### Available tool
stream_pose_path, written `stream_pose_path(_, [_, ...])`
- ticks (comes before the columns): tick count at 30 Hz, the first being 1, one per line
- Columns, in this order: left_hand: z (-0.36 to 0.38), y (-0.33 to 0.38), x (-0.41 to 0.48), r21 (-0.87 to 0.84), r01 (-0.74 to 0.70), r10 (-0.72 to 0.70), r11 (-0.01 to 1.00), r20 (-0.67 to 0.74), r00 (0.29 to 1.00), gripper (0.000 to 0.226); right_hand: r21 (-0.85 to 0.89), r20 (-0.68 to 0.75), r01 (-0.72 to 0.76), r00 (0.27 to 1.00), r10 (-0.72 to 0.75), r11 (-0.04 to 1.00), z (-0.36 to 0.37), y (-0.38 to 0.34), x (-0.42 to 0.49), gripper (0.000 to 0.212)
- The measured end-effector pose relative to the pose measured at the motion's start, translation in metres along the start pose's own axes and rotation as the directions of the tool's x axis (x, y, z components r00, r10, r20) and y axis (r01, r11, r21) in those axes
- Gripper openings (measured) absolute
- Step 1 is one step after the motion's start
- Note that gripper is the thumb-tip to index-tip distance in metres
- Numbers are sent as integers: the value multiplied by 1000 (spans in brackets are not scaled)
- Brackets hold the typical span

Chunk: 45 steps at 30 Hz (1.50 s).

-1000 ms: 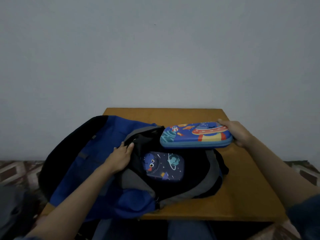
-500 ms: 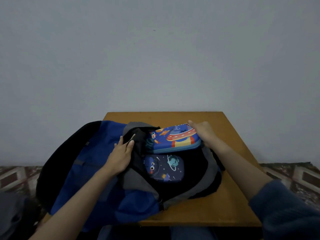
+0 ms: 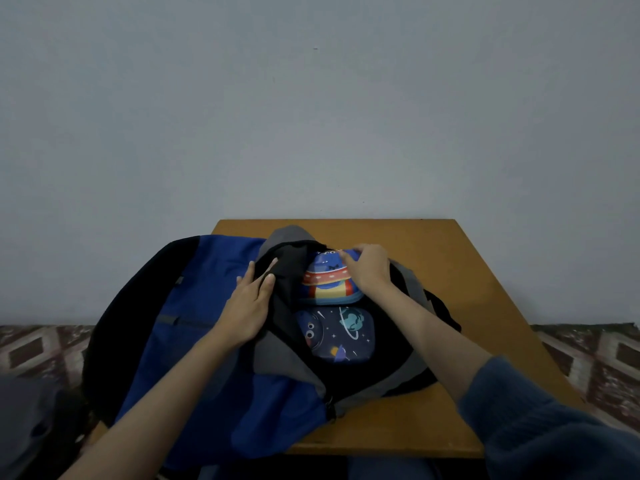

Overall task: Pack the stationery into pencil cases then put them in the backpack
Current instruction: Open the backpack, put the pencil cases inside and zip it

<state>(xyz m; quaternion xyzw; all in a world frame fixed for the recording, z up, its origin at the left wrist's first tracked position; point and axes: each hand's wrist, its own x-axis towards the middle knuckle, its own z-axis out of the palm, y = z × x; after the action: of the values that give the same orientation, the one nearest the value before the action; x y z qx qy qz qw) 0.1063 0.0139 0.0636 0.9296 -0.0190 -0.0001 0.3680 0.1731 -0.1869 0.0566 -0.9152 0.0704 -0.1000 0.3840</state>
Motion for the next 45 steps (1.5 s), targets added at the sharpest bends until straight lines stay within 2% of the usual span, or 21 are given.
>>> stream_pose_path(3, [3, -6, 2, -13, -14, 13, 1000, -17, 1000, 47, -281, 131, 99, 989, -64, 955, 1, 0, -10, 31])
stream_pose_path(6, [3, -7, 1, -59, -49, 46, 997, -38, 998, 45, -391, 238, 238, 959, -152, 889, 1, 6, -23, 37])
stream_pose_path(9, [1, 2, -4, -111, -94, 91, 989, -36, 995, 51, -396, 285, 269, 945, -161, 878, -3, 16, -27, 37])
stream_pose_path(12, [-4, 18, -10, -168, -196, 175, 966, -131, 976, 52, -236, 314, 187, 943, -107, 953, -18, 14, -23, 37])
stream_pose_path(15, [-5, 34, -16, -201, -336, 290, 920, -226, 930, 54, -125, 176, 148, 976, -125, 981, -40, 14, -21, 29])
stream_pose_path(19, [12, 64, -24, -270, -476, 431, 837, -210, 877, 64, -24, -63, 121, 990, -123, 992, -80, 19, -29, 22])
stream_pose_path(23, [38, 103, -39, -439, -537, 553, 721, -102, 827, 53, 7, -200, 118, 973, -114, 993, -110, 22, -36, 22])
stream_pose_path(24, [43, 109, -44, -499, -534, 562, 683, -108, 820, 49, 25, -219, 111, 970, -103, 994, -116, 22, -38, 22])
stream_pose_path(26, [40, 112, -47, -528, -552, 517, 645, -230, 824, 38, 80, -244, 116, 965, -93, 990, -123, 25, -41, 21])
stream_pose_path(27, [36, 110, -45, -495, -571, 485, 655, -305, 820, 33, 94, -252, 120, 963, -93, 988, -126, 27, -42, 21])
stream_pose_path(29, [26, 97, -38, -379, -537, 412, 754, -365, 835, 30, 94, -261, 123, 961, -95, 988, -130, 29, -45, 20])
stream_pose_path(31, [21, 77, -32, -208, -400, 345, 892, -256, 903, 37, 101, -268, 144, 957, -113, 984, -132, 27, -49, 20])
stream_pose_path(33, [30, 59, -32, -80, -284, 278, 956, -70, 958, 43, 89, -261, 183, 953, -154, 979, -131, 21, -54, 20])
stream_pose_path(35, [44, 50, -37, 10, -275, 271, 962, 119, 955, 46, 38, -205, 215, 958, -203, 976, -126, 12, -61, 21])
stream_pose_path(37, [54, 46, -43, 69, -310, 289, 948, 211, 934, 46, -35, -120, 267, 956, -269, 963, -117, 6, -70, 21])
stream_pose_path(40, [47, 40, -52, 110, -330, 302, 938, 214, 929, 43, -168, 19, 459, 887, -462, 873, -100, 3, -92, 21])
stream_pose_path(42, [37, 28, -59, 146, -337, 303, 930, 215, 928, 43, -282, 234, 604, 797, -557, 746, -80, 8, -108, 25])
stream_pose_path(44, [31, 20, -65, 165, -366, 326, 916, 226, 918, 43, -387, 403, 650, 757, -514, 654, -68, 20, -114, 34])
stream_pose_path(45, [28, 15, -70, 161, -385, 344, 909, 234, 910, 45, -429, 449, 632, 769, -455, 645, -64, 26, -113, 37])
